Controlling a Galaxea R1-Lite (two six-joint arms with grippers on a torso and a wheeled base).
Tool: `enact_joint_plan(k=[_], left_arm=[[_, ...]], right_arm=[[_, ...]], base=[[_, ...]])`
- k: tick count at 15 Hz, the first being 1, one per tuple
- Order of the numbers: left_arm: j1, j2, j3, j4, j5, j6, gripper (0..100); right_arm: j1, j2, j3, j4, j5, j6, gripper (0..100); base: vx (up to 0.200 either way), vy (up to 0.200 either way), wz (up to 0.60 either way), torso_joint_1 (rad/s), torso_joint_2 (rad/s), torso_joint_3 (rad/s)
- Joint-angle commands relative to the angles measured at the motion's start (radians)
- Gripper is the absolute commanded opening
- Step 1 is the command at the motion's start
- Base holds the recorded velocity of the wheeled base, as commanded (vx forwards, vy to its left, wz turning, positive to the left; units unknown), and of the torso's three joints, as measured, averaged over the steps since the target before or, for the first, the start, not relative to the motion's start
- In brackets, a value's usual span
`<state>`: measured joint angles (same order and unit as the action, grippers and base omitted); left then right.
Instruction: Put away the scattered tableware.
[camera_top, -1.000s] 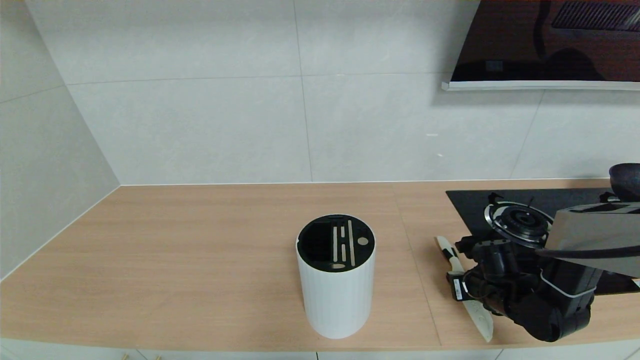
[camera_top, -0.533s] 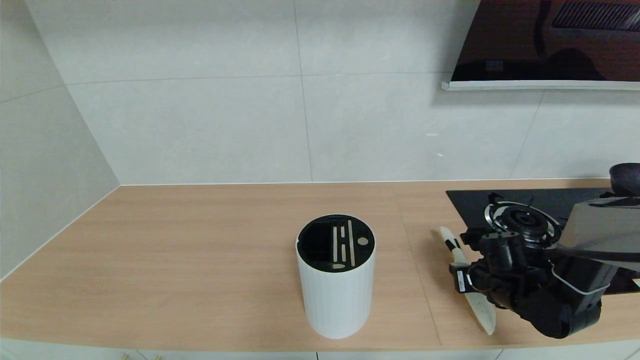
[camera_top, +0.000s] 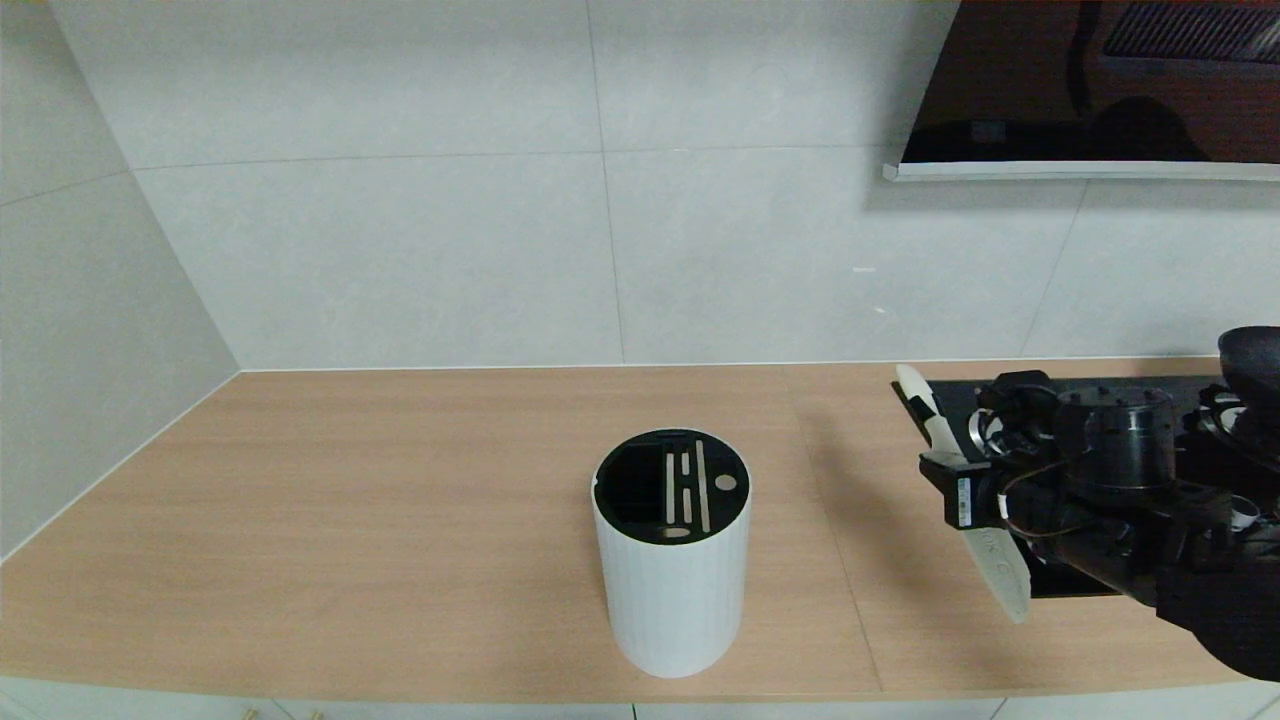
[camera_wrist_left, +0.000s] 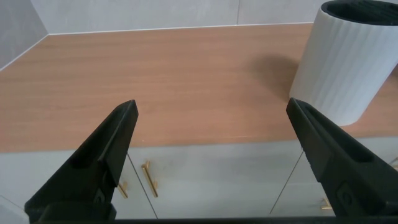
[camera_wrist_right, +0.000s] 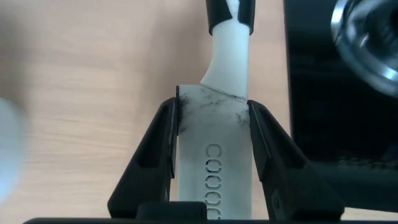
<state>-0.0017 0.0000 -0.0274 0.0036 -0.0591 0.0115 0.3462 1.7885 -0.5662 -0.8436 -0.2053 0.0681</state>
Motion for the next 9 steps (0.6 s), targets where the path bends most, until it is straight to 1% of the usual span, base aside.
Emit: enact_joint_plan(k=[1,2,3,4,5,6,7,8,9], left_arm=[[-0.001,0.014,-0.121,0.035,-0.084,-0.007,100],[-0.011,0.054,-0.178,0.079,-0.148,-0.013,100],[-0.018,0.103,-0.227,0.116,-0.197,-0.015,100],[-0.018,0.137,-0.249,0.124,-0.219,-0.015,100],[-0.021,0.222,-0.298,0.124,-0.261,-0.015,100],[-0.023,0.331,-0.362,0.122,-0.311,-0.015,100],[-0.024,0.443,-0.424,0.119,-0.363,-0.016,100],[-0.026,0.569,-0.496,0.102,-0.433,-0.016,100],[-0.027,0.696,-0.562,0.059,-0.492,-0.018,100]], right_arm=[[0.054,-0.176,-0.015,0.058,0.004,-0.002,0],[0.063,-0.199,-0.064,0.101,0.007,-0.005,0],[0.085,-0.224,-0.139,0.17,0.007,-0.01,0],[0.103,-0.238,-0.196,0.224,0.009,-0.01,0],[0.148,-0.258,-0.311,0.342,0.011,-0.01,0],[0.195,-0.261,-0.394,0.419,0.012,-0.01,0],[0.232,-0.258,-0.446,0.459,0.012,-0.01,0],[0.274,-0.25,-0.478,0.471,0.014,-0.01,0],[0.301,-0.244,-0.486,0.466,0.014,-0.01,0]], base=[[0.0,0.0,0.0,0.0,0.0,0.0],[0.0,0.0,0.0,0.0,0.0,0.0],[0.0,0.0,0.0,0.0,0.0,0.0],[0.0,0.0,0.0,0.0,0.0,0.0],[0.0,0.0,0.0,0.0,0.0,0.0],[0.0,0.0,0.0,0.0,0.0,0.0],[0.0,0.0,0.0,0.0,0.0,0.0],[0.0,0.0,0.0,0.0,0.0,0.0],[0.0,0.0,0.0,0.0,0.0,0.0]])
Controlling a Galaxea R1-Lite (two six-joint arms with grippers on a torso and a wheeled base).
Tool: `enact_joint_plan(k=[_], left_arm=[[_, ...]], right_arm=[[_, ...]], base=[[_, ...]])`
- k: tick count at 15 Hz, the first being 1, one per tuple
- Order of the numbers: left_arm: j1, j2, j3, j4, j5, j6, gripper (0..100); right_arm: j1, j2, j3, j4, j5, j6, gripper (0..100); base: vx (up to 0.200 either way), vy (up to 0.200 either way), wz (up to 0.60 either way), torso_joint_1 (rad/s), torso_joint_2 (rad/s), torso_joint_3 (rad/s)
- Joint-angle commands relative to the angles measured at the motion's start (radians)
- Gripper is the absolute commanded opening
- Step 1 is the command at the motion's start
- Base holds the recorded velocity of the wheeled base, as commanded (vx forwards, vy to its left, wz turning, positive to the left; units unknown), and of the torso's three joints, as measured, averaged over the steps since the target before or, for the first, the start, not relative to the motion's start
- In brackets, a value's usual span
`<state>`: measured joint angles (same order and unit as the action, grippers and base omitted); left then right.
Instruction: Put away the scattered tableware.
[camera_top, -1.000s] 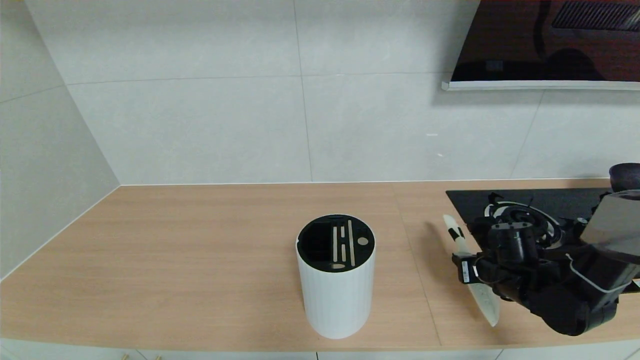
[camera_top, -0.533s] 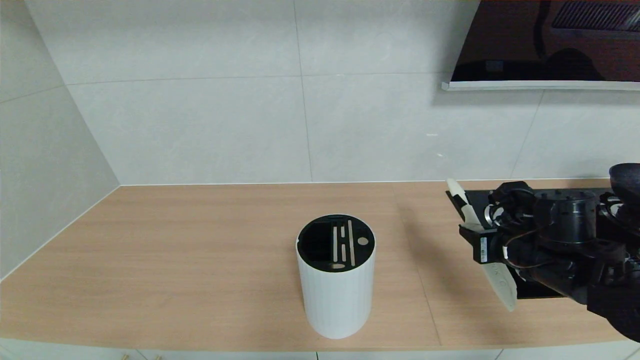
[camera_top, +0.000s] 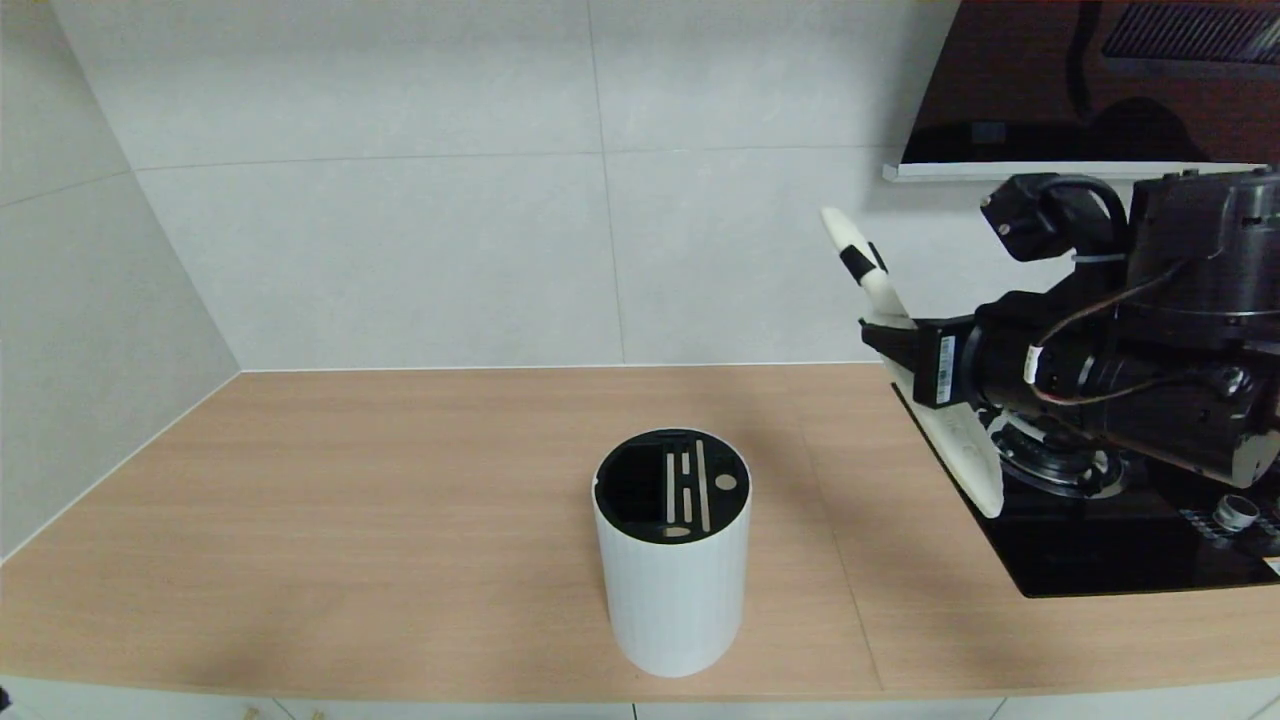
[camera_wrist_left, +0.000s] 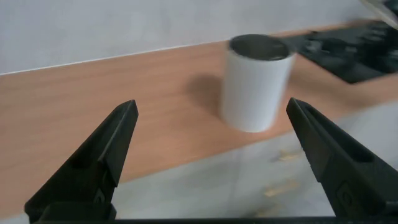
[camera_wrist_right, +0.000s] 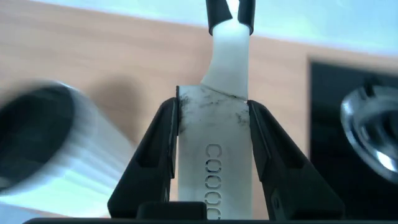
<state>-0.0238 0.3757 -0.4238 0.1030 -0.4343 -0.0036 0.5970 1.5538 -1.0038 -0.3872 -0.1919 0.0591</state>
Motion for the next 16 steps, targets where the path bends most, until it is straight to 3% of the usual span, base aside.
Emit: enact_joint_plan(k=[1,2,3,4,6,9,11,13,15,16], left_arm=[[-0.022,0.454,-0.228,-0.111,-0.144,-0.018,100],[-0.057,0.551,-0.263,-0.177,-0.144,-0.039,100],[-0.105,0.65,-0.285,-0.272,-0.135,-0.098,100],[-0.117,0.681,-0.285,-0.309,-0.13,-0.125,100],[-0.275,0.825,-0.254,-0.542,-0.106,-0.342,100],[-0.366,0.911,-0.236,-0.752,-0.069,-0.544,100],[-0.419,0.953,-0.236,-0.822,-0.063,-0.67,100],[-0.461,1.019,-0.243,-0.882,-0.024,-0.737,100],[-0.525,1.161,-0.26,-1.03,0.134,-0.751,100],[-0.551,1.2,-0.262,-1.08,0.172,-0.751,100]], right_arm=[[0.075,-0.014,-0.03,0.007,0.002,0.01,0],[0.087,-0.009,-0.015,0.007,0.008,0.01,0],[0.102,-0.005,-0.004,0.005,0.008,0.01,0],[0.113,-0.003,-0.002,0.005,0.009,0.01,0],[0.182,-0.006,0.008,-0.018,0.005,0.016,0],[0.264,-0.009,0.027,-0.044,-0.008,0.056,0],[0.283,-0.009,0.025,-0.044,-0.018,0.057,0],[0.306,-0.014,0.024,-0.045,-0.02,0.077,0],[0.356,-0.011,0.017,-0.048,-0.02,0.097,0],[0.368,-0.011,0.022,-0.05,-0.02,0.097,0]], base=[[0.0,0.0,0.0,0.0,0.0,0.0],[0.0,0.0,0.0,0.0,0.0,0.0],[0.0,0.0,0.0,0.0,0.0,0.0],[0.0,0.0,0.0,0.0,0.0,0.0],[0.0,0.0,0.0,0.0,0.0,0.0],[0.0,0.0,0.0,0.0,0.0,0.0],[0.0,0.0,0.0,0.0,0.0,0.0],[0.0,0.0,0.0,0.0,0.0,0.0],[0.0,0.0,0.0,0.0,0.0,0.0],[0.0,0.0,0.0,0.0,0.0,0.0]])
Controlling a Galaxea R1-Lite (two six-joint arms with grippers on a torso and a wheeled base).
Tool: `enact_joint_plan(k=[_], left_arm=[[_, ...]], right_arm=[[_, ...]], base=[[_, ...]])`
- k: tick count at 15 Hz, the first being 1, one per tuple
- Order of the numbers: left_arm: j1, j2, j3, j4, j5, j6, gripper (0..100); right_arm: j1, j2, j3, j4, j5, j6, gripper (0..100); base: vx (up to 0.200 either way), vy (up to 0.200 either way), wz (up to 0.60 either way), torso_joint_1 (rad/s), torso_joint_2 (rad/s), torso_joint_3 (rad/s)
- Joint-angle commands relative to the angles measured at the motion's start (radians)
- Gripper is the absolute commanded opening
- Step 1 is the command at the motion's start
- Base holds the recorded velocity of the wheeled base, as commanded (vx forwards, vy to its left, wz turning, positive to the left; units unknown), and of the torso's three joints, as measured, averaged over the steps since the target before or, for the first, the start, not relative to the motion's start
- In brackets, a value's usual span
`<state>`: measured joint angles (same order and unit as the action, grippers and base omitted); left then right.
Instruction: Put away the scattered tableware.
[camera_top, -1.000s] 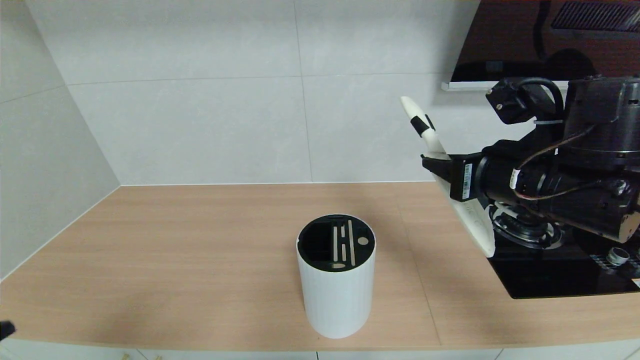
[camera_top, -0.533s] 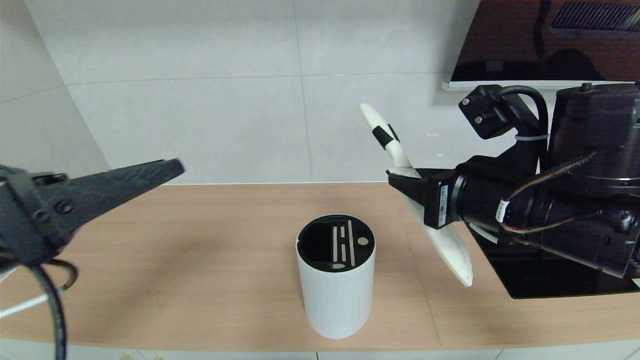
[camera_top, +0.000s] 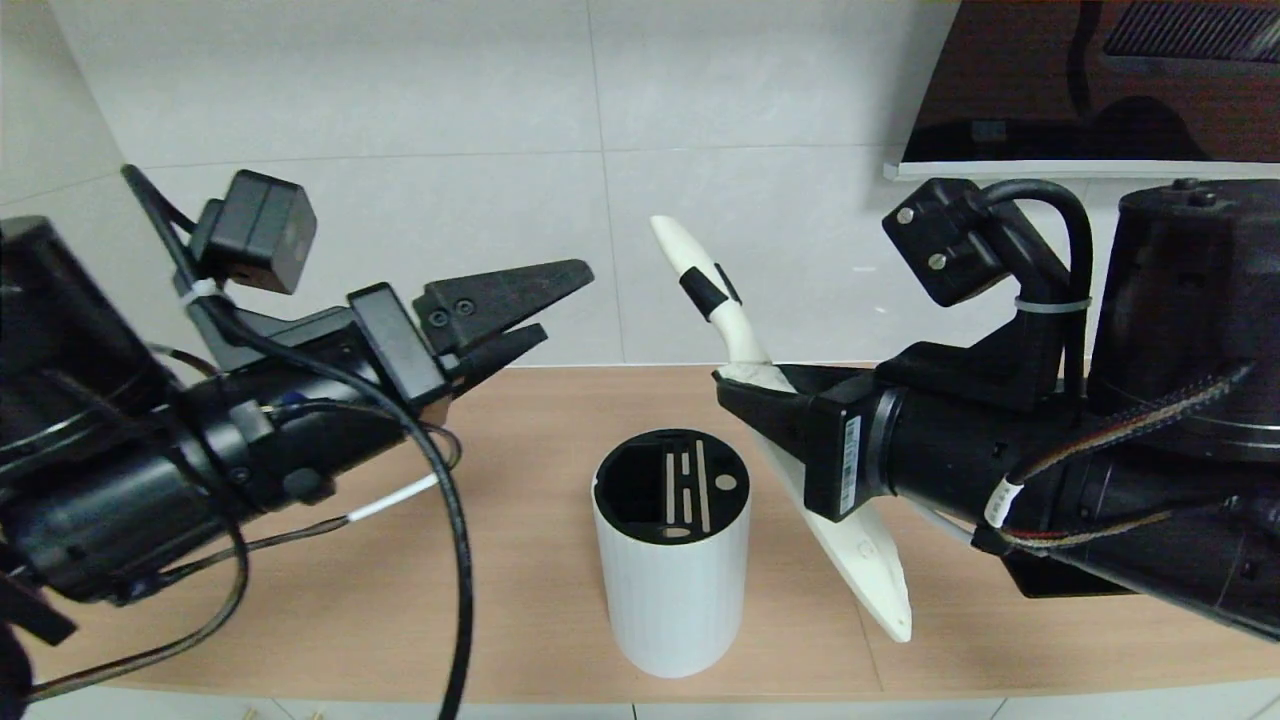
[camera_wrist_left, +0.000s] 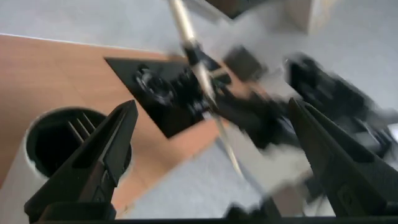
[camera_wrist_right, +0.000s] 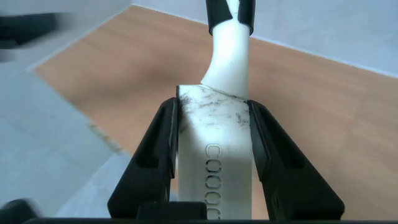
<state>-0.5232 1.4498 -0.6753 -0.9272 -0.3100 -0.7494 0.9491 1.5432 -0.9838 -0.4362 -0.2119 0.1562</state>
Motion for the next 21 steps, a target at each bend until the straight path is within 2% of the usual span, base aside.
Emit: enact_joint_plan(k=[1,2,3,5,9,12,15,21], left_arm=[[-0.077,0.159,-0.007,-0.104,0.066,-0.007,100],[-0.081,0.162,-0.007,-0.11,0.068,-0.015,100],[-0.087,0.153,-0.009,-0.113,0.063,-0.053,100],[-0.092,0.147,-0.012,-0.12,0.065,-0.074,100],[-0.118,0.158,-0.013,-0.166,0.069,-0.077,100],[-0.118,0.167,-0.032,-0.168,0.074,-0.077,100],[-0.118,0.17,-0.033,-0.166,0.075,-0.077,100],[-0.12,0.172,-0.032,-0.166,0.074,-0.079,100]], right_arm=[[0.028,0.002,0.005,-0.001,0.0,0.0,0],[0.028,0.003,0.005,-0.001,0.0,0.0,0],[0.03,0.008,0.005,-0.001,0.0,0.0,0],[0.04,0.014,0.005,-0.001,0.0,0.0,0],[0.065,0.044,0.005,-0.003,-0.004,0.0,0],[0.082,0.044,0.005,-0.015,-0.014,0.002,0],[0.088,0.061,0.022,-0.084,-0.015,-0.001,0],[0.102,0.078,0.028,-0.092,-0.015,0.0,0]], base=[[0.0,0.0,0.0,0.0,0.0,0.0],[0.0,0.0,0.0,0.0,0.0,0.0],[0.0,0.0,0.0,0.0,0.0,0.0],[0.0,0.0,0.0,0.0,0.0,0.0],[0.0,0.0,0.0,0.0,0.0,0.0],[0.0,0.0,0.0,0.0,0.0,0.0],[0.0,0.0,0.0,0.0,0.0,0.0],[0.0,0.0,0.0,0.0,0.0,0.0]])
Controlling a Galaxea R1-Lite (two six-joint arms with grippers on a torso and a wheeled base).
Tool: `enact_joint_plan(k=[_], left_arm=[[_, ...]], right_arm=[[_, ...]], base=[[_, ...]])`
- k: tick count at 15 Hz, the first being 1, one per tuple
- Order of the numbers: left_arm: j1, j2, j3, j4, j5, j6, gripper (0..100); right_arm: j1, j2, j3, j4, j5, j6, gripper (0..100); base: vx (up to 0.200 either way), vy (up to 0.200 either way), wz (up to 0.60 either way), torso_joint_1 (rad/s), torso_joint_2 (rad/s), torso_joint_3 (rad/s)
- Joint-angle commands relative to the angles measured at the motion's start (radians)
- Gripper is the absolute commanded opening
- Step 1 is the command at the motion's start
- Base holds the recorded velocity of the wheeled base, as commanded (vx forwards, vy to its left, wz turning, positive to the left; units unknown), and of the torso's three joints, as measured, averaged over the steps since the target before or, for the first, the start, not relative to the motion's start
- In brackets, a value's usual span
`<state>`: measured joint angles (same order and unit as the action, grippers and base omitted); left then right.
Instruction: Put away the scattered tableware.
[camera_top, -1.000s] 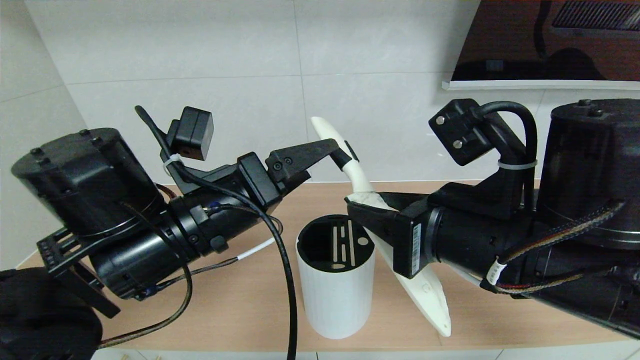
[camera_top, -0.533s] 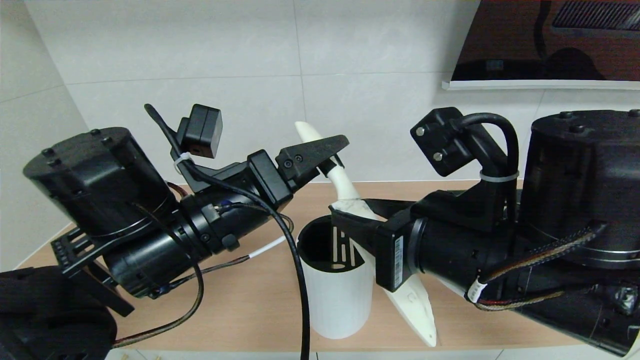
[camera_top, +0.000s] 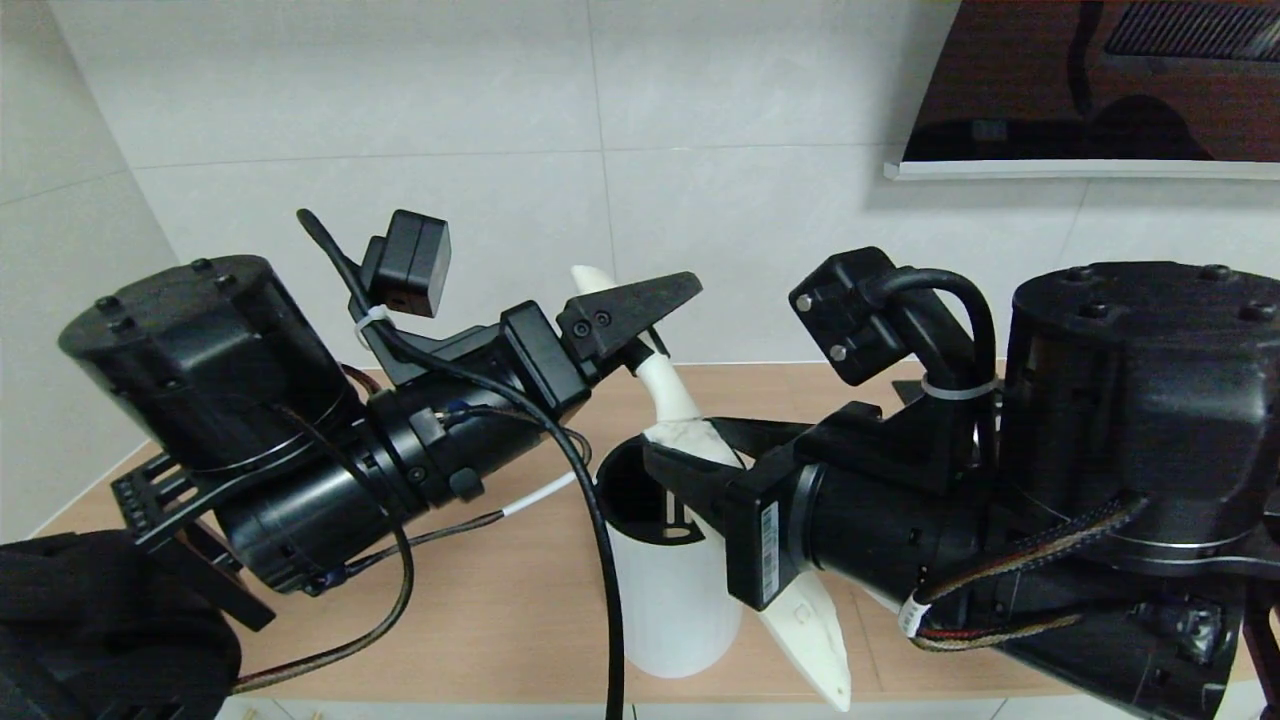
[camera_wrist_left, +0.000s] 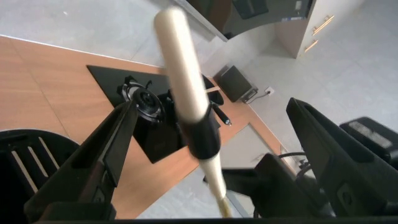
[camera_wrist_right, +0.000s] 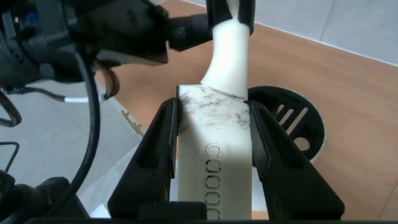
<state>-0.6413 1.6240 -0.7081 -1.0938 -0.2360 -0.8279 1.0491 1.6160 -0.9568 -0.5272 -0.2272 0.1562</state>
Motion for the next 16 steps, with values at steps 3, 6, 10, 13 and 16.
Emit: enact_joint_plan(k=[3,6,10,13,16], left_arm=[[-0.009,-0.004,0.002,0.0,0.0,0.0,100],[-0.009,0.002,0.002,0.0,-0.002,0.0,0],[-0.009,0.007,0.004,0.0,-0.003,0.0,0],[-0.009,0.004,0.006,0.0,-0.006,-0.027,0],[-0.009,-0.007,0.004,-0.003,-0.013,-0.079,0]], right_arm=[[0.003,0.004,0.003,-0.008,0.0,0.0,0],[0.003,0.001,0.003,-0.008,0.0,0.0,0],[0.003,-0.002,0.004,-0.01,-0.003,0.0,0],[0.003,-0.004,0.012,-0.031,-0.02,-0.001,0],[0.003,-0.002,0.021,-0.056,-0.02,-0.003,0]], base=[[0.0,0.0,0.0,0.0,0.0,0.0],[0.0,0.0,0.0,0.0,0.0,0.0],[0.0,0.0,0.0,0.0,0.0,0.0],[0.0,0.0,0.0,0.0,0.0,0.0],[0.0,0.0,0.0,0.0,0.0,0.0]])
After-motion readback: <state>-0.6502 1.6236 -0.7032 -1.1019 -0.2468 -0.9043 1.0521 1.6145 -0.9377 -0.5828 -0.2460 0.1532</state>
